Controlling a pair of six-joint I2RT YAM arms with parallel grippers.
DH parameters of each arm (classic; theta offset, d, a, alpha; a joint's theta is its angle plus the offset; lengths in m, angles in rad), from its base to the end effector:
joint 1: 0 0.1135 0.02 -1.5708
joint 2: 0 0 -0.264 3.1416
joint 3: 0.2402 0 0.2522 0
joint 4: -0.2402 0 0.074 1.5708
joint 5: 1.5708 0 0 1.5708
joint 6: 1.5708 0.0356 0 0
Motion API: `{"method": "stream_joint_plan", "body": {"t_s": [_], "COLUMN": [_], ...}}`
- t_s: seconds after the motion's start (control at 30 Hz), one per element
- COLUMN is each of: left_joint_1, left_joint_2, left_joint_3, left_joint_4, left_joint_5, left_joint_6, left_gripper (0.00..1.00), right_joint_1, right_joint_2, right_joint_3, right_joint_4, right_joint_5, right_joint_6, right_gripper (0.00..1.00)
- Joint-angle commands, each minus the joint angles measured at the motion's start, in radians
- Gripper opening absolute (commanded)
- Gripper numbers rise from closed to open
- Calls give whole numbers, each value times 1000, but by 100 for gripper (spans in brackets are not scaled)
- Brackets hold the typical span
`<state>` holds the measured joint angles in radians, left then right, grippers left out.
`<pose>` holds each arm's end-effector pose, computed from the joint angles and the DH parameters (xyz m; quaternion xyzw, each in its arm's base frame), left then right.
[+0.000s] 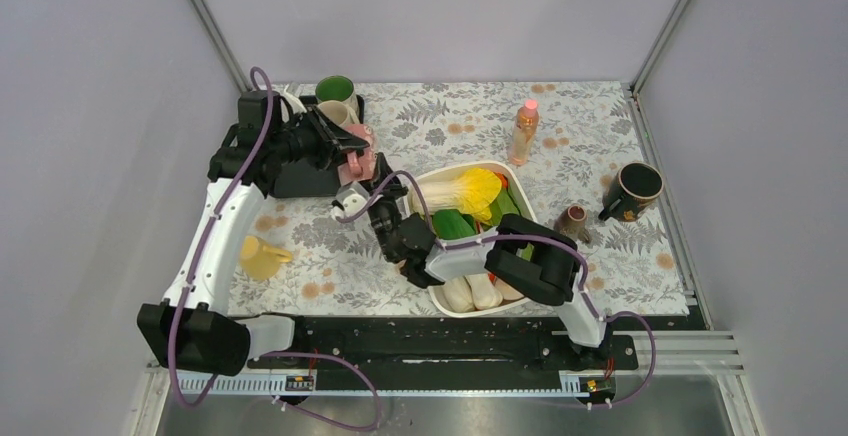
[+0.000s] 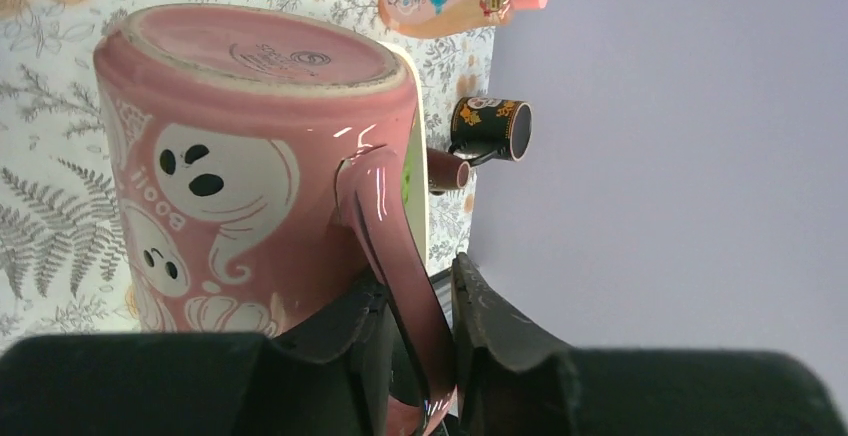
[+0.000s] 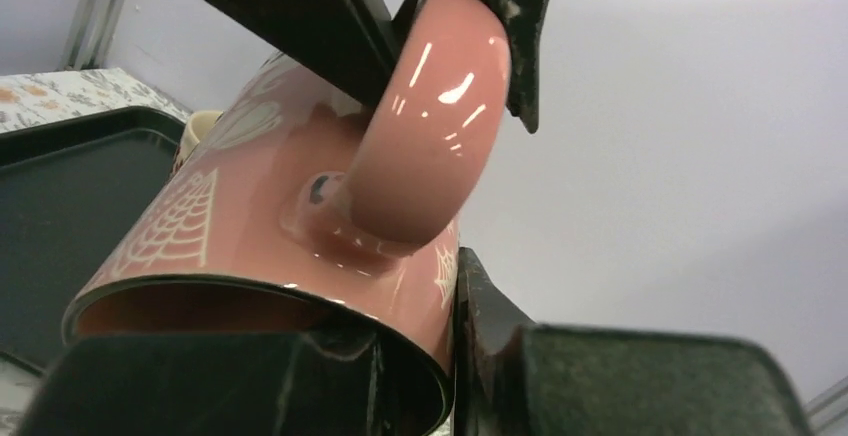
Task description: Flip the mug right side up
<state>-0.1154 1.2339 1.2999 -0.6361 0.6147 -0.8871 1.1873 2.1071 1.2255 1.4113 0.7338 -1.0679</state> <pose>0.2559 -0.0503 0.3830 -0.1803 0.8294 -0.4525 0.2734 0.1881 0.4025 0.2403 -0.2859 0.4802 -0.1298 0.8190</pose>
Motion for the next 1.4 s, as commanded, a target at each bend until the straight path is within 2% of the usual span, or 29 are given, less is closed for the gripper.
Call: {"method": "stream_joint_plan", "body": {"t_s": [0.0,0.1,0.17,0.23,0.27,0.37,0.43,0.53,0.57,0.63,0.8,0.9,1.07,1.13,1.23,1.3,1.37], "left_joint_1": [-26,-23,-23,-24,-23,-24,-24,-26,-31,-59,-261,-434,-485,-491,-492,-492,-492], "left_joint_2": [-13,0,-1,-11,-17,-45,-60,-67,-66,-72,-95,-87,-31,4,37,54,88], "left_joint_3": [11,65,110,161,186,235,253,279,283,277,244,199,139,128,108,97,100], "left_joint_4": [60,20,-5,-26,-34,-53,-83,-174,-205,-240,-266,-249,-137,-111,-90,-80,-123], "left_joint_5": [29,-84,-160,-241,-276,-357,-362,-332,-326,-337,-465,-642,-841,-907,-972,-958,-888], "left_joint_6": [273,391,488,604,651,767,843,942,958,983,1045,1083,1102,1126,1153,1171,1183], "left_gripper": [10,55,80,98,99,99,99,99,99,99,99,99,98,82,51,43,43], "right_joint_1": [-16,-17,-18,-24,-31,-58,-79,-133,-160,-190,-194,-194,-194,-194,-195,-195,-195], "right_joint_2": [-86,-159,-243,-349,-395,-492,-535,-572,-571,-558,-518,-505,-513,-523,-544,-546,-539], "right_joint_3": [-38,-125,-187,-224,-230,-211,-173,-40,42,126,208,240,241,231,208,204,201], "right_joint_4": [54,30,-94,-321,-441,-717,-876,-1166,-1310,-1431,-1455,-1462,-1462,-1459,-1436,-1424,-1422], "right_joint_5": [20,10,-20,-88,-131,-273,-324,-309,-322,-376,-389,-408,-405,-404,-403,-407,-414], "right_joint_6": [88,158,262,416,493,667,774,1109,1214,1343,1459,1486,1501,1507,1509,1512,1517], "right_gripper": [0,0,0,0,0,0,0,0,0,0,0,0,0,0,0,0,0]}}
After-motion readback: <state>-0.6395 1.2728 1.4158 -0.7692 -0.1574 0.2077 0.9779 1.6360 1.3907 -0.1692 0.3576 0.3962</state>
